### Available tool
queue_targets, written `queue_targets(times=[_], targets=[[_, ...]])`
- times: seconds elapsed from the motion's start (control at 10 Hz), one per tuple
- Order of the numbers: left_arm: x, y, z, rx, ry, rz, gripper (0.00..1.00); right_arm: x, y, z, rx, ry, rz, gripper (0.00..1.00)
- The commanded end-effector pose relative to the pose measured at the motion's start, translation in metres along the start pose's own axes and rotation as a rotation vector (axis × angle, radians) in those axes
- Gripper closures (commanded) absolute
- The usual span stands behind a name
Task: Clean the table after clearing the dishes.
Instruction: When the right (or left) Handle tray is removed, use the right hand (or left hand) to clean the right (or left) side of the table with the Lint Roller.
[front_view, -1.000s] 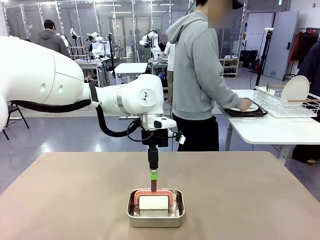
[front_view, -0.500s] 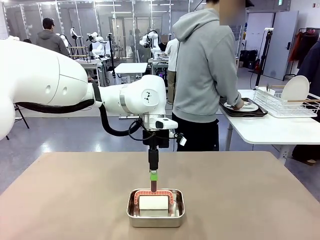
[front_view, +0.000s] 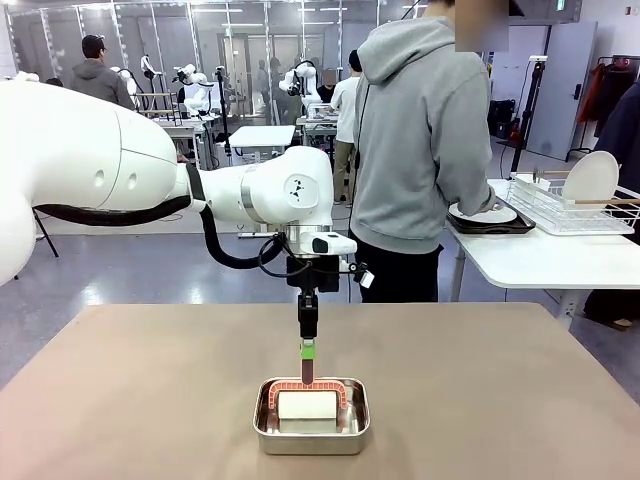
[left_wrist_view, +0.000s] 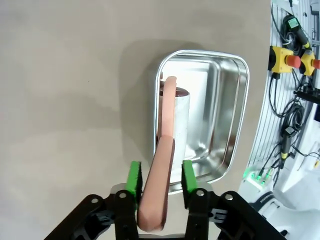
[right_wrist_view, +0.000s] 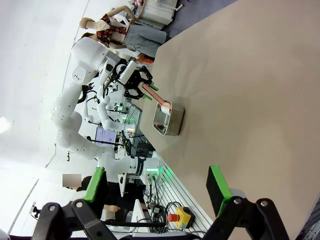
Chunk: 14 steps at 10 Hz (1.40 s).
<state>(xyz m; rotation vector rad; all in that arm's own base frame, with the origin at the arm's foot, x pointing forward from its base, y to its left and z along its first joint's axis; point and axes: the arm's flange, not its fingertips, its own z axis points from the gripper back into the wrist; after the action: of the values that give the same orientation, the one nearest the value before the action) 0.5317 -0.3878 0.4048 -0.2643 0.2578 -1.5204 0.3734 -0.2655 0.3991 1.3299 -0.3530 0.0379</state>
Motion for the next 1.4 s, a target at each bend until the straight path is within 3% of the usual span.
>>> queue_targets(times=[0.0, 0.3, 0.5, 0.7, 0.9, 1.1, 1.3], targets=[[0.002, -0.001, 0.001, -0.011, 0.004, 0.003, 0.75, -0.001, 0.003, 0.000, 0.007, 0.002, 0.018, 0.00], [-0.001, -0.002, 0.005, -0.017, -0.014, 0.012, 1.00, -0.001, 0.003, 0.000, 0.007, 0.002, 0.018, 0.00], [-0.008, -0.015, 0.019, -0.021, -0.051, 0.057, 1.00, -0.001, 0.003, 0.000, 0.007, 0.002, 0.018, 0.00], [-0.038, -0.047, 0.059, -0.035, -0.101, 0.275, 1.00, -0.001, 0.003, 0.000, 0.007, 0.002, 0.018, 0.00], [-0.090, -0.077, 0.096, 0.096, -0.148, 0.521, 1.00, -0.001, 0.003, 0.000, 0.007, 0.002, 0.018, 0.00], [-0.155, -0.077, 0.100, 0.113, -0.307, 0.876, 1.00, -0.001, 0.003, 0.000, 0.007, 0.002, 0.018, 0.00], [-0.199, -0.063, 0.084, 0.078, -0.513, 1.111, 1.00, -0.001, 0.003, 0.000, 0.007, 0.002, 0.018, 0.00]])
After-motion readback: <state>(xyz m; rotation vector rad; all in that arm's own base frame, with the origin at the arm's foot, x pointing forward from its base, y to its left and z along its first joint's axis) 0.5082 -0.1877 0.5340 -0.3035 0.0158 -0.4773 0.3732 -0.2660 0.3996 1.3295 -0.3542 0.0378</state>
